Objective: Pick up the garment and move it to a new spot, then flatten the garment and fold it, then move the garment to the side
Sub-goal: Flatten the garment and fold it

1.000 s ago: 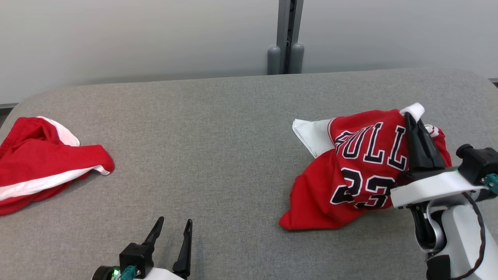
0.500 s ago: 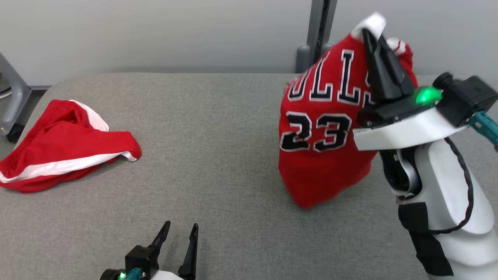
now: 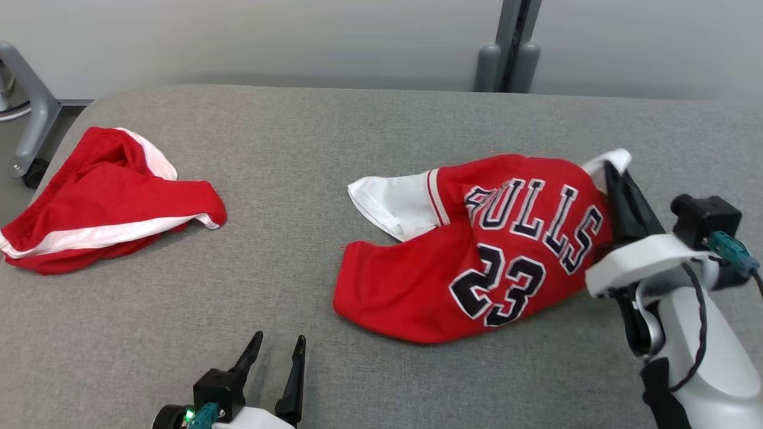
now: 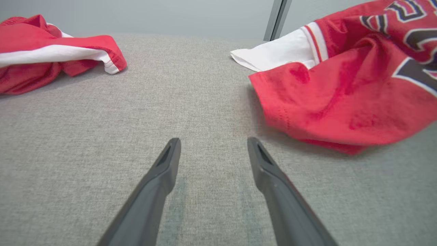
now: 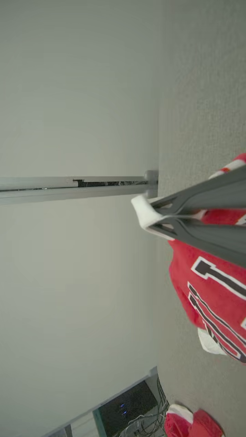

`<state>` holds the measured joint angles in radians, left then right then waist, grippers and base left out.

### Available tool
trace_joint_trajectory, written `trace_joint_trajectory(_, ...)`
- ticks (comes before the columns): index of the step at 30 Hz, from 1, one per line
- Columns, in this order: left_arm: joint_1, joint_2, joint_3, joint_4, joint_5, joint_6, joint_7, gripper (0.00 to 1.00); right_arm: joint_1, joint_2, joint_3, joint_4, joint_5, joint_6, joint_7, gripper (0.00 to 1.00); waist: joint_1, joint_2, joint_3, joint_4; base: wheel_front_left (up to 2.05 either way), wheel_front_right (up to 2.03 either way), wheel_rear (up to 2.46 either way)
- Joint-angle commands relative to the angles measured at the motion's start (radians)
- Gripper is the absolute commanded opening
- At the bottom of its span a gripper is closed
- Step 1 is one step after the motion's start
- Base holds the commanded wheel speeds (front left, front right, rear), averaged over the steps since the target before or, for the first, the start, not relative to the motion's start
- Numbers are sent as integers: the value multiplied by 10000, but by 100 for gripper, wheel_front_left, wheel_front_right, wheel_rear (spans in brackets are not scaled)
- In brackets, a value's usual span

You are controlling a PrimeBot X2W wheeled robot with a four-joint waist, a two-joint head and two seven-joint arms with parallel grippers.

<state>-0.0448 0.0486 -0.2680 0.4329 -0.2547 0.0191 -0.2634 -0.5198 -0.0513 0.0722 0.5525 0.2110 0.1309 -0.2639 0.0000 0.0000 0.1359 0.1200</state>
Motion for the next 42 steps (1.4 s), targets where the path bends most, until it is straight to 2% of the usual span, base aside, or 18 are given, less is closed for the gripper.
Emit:
trace_joint_trajectory(1,-186,32,8,-4,-11,43,-20,100,153,-105,-339,234,-180,-1,-8,100,0,0,75,-95,0,0,0)
trace_joint_trajectory(5,-339,40,55,-13,81,13,-20,100,456,-69,-1283,598,-738,-1,-7,100,0,0,169,-325,0,0,0)
trace_joint_trajectory(10,-370,38,119,-2,213,-93,-20,100,1061,-48,-1876,189,-896,-1,-5,100,0,0,112,-638,0,0,0)
trace_joint_trajectory(17,-380,38,176,-141,242,-208,-20,100,2031,-22,-1920,-411,-714,-1,-5,100,0,0,-105,-1122,0,0,0)
trace_joint_trajectory(24,-1106,38,76,-58,-486,-246,-20,100,2622,-21,-1541,-654,-253,-1,-4,100,0,0,-83,-1527,0,0,0)
trace_joint_trajectory(26,-1564,37,-15,338,-572,-255,-18,100,2618,-22,-1436,-675,-205,-1,-4,100,0,0,-26,-1625,0,0,0)
trace_joint_trajectory(34,-3773,38,-264,3572,-1203,-111,206,100,2389,-25,-1183,-700,-89,-1,-4,100,0,0,296,-2101,0,0,0)
trace_joint_trajectory(42,-4631,44,-774,5442,-1314,-272,251,100,2372,-23,-1229,-667,-82,-1,-5,100,0,0,507,-2398,0,0,0)
